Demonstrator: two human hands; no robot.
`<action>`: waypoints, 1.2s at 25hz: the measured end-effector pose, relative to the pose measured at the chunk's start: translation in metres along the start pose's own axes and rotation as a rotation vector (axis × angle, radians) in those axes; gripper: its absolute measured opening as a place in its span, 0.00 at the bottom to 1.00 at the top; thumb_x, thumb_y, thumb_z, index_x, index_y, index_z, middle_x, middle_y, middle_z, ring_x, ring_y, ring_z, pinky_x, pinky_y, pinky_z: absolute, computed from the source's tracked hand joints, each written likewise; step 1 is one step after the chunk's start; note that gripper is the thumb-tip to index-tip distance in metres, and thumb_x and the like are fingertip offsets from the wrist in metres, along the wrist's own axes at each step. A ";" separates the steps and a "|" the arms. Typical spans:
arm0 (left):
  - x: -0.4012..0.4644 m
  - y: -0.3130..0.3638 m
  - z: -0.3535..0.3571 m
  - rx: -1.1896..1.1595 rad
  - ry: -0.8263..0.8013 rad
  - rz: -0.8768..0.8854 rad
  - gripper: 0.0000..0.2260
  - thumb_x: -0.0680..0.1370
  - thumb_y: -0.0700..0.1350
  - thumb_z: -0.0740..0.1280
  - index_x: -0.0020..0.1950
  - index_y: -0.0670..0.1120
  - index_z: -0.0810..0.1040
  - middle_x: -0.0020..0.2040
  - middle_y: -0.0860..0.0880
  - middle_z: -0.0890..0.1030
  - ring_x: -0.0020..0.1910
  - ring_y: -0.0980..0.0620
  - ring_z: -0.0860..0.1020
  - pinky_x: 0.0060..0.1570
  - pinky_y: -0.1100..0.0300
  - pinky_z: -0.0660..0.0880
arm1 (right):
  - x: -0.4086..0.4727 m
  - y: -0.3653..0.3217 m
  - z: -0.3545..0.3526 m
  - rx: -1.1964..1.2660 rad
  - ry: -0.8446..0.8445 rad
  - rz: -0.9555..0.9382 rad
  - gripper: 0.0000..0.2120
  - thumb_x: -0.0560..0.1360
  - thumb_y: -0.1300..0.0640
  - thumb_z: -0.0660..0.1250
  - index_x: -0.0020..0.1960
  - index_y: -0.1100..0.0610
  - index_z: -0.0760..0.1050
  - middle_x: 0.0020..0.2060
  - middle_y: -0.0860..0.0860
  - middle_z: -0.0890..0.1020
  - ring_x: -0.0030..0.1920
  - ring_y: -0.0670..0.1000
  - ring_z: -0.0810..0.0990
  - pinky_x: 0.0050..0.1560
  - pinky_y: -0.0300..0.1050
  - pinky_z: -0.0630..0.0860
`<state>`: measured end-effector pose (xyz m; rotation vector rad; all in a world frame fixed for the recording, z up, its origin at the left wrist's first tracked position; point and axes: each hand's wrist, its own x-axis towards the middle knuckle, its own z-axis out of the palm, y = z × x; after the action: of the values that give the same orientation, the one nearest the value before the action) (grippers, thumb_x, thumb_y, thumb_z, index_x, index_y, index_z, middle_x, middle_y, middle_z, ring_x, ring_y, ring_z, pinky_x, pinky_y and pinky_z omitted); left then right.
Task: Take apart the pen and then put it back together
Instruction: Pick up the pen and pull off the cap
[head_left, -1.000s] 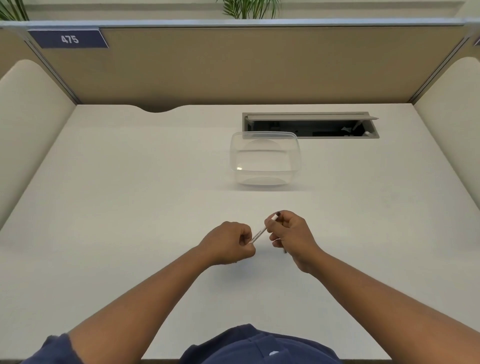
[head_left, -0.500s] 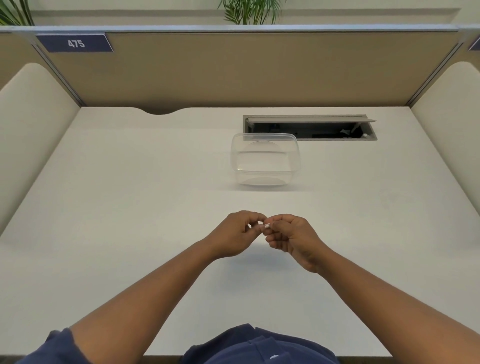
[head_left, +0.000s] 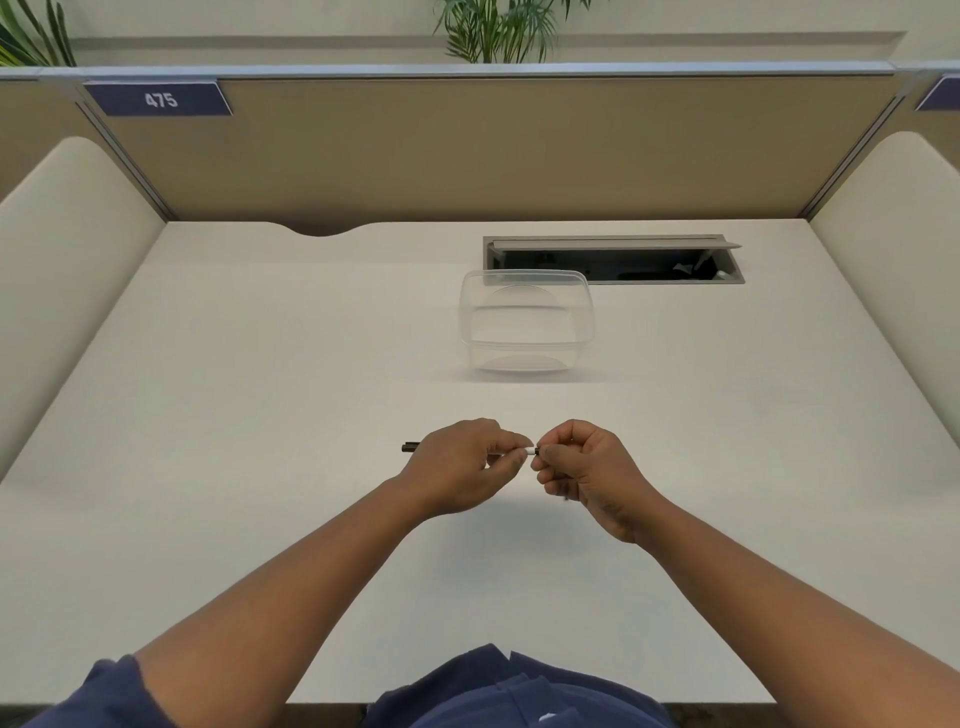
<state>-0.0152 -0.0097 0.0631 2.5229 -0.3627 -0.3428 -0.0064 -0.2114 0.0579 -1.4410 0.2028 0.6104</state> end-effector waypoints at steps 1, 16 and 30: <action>-0.001 0.001 0.001 0.013 0.000 0.002 0.14 0.82 0.57 0.57 0.49 0.53 0.79 0.42 0.52 0.78 0.42 0.57 0.75 0.43 0.54 0.75 | -0.001 0.000 0.000 -0.009 0.000 -0.003 0.03 0.76 0.67 0.68 0.46 0.61 0.78 0.39 0.58 0.84 0.35 0.53 0.80 0.39 0.43 0.79; -0.009 0.019 0.002 0.015 -0.094 0.062 0.14 0.82 0.50 0.59 0.36 0.50 0.69 0.34 0.52 0.73 0.37 0.52 0.71 0.40 0.50 0.73 | -0.011 0.008 -0.003 -0.193 -0.042 -0.103 0.03 0.74 0.69 0.69 0.43 0.62 0.78 0.37 0.57 0.82 0.38 0.53 0.81 0.46 0.46 0.80; -0.013 0.012 0.010 0.169 0.075 0.163 0.14 0.81 0.55 0.56 0.49 0.55 0.79 0.39 0.53 0.75 0.39 0.54 0.75 0.35 0.56 0.73 | -0.016 0.001 -0.001 0.014 -0.077 0.027 0.04 0.76 0.66 0.70 0.44 0.59 0.77 0.40 0.57 0.83 0.37 0.53 0.79 0.44 0.46 0.78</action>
<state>-0.0326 -0.0205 0.0641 2.6395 -0.5858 -0.1599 -0.0202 -0.2164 0.0645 -1.4006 0.1661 0.6843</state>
